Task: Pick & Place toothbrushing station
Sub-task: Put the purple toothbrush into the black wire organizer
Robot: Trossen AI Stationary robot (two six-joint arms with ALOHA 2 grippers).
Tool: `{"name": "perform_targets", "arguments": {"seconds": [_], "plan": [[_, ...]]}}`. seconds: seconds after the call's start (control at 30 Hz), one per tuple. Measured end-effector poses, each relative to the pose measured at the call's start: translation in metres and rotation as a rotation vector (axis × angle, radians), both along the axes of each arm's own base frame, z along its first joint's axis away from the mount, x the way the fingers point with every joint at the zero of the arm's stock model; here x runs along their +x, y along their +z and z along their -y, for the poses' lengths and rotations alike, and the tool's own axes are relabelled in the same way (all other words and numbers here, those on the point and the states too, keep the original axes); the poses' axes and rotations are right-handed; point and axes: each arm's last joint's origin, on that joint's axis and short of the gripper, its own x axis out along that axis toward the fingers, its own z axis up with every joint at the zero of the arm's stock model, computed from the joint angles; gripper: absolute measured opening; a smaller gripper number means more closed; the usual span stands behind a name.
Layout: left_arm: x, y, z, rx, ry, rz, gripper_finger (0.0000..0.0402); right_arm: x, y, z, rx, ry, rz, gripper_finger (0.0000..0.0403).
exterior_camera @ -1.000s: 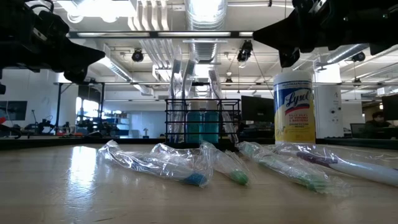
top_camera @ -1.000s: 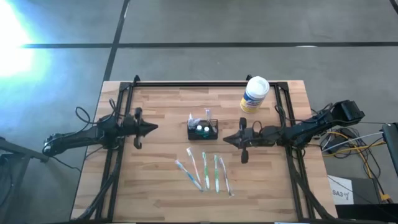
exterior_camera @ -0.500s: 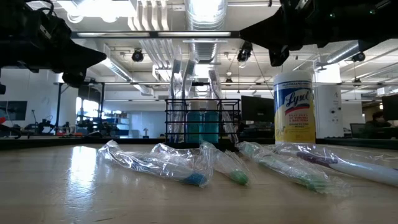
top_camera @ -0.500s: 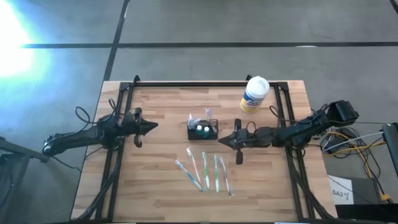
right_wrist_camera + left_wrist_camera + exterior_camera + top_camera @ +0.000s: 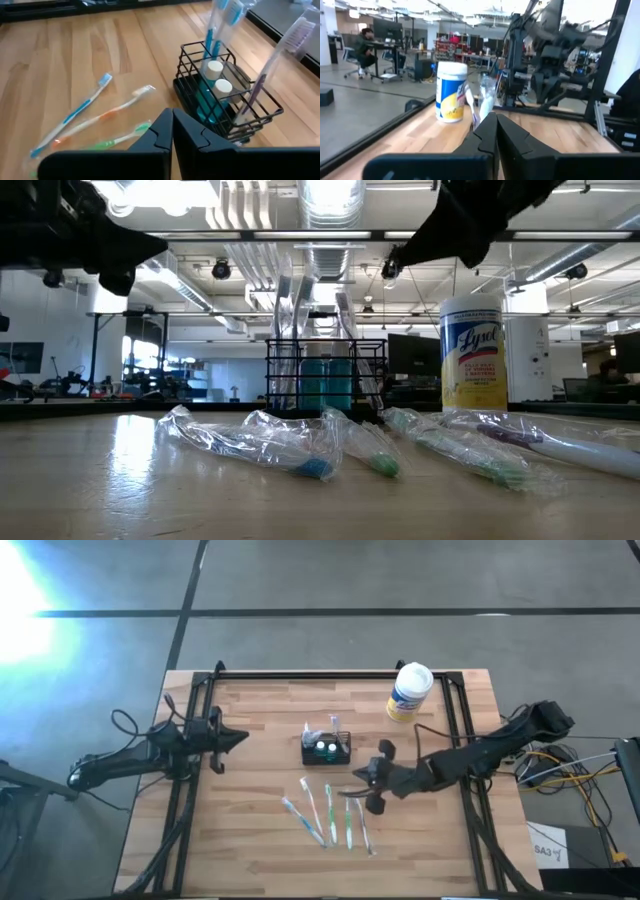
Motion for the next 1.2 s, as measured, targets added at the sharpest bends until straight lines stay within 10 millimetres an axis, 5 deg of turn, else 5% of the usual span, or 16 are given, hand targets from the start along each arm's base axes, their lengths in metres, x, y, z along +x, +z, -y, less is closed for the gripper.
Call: {"name": "perform_targets", "arguments": {"seconds": [0.2, 0.43, 0.87, 1.2], "plan": [[0.000, -0.006, 0.000, 0.013, 0.001, -0.047, 0.0016, 0.000, 0.017, -0.007, 0.011, -0.052, -0.032, 0.0008], [0.001, -0.007, 0.000, 0.041, 0.001, -0.059, 0.0008, -0.005, 0.015, -0.005, 0.251, -0.171, -0.120, 0.0031], [0.001, -0.008, 0.000, 0.047, 0.001, -0.071, 0.0015, 0.005, -0.027, -0.020, 0.504, -0.322, -0.302, 0.0187], [0.001, -0.009, 0.000, 0.071, 0.001, -0.077, 0.0009, 0.032, -0.066, -0.035, 0.550, -0.357, -0.460, 0.0207]]}}
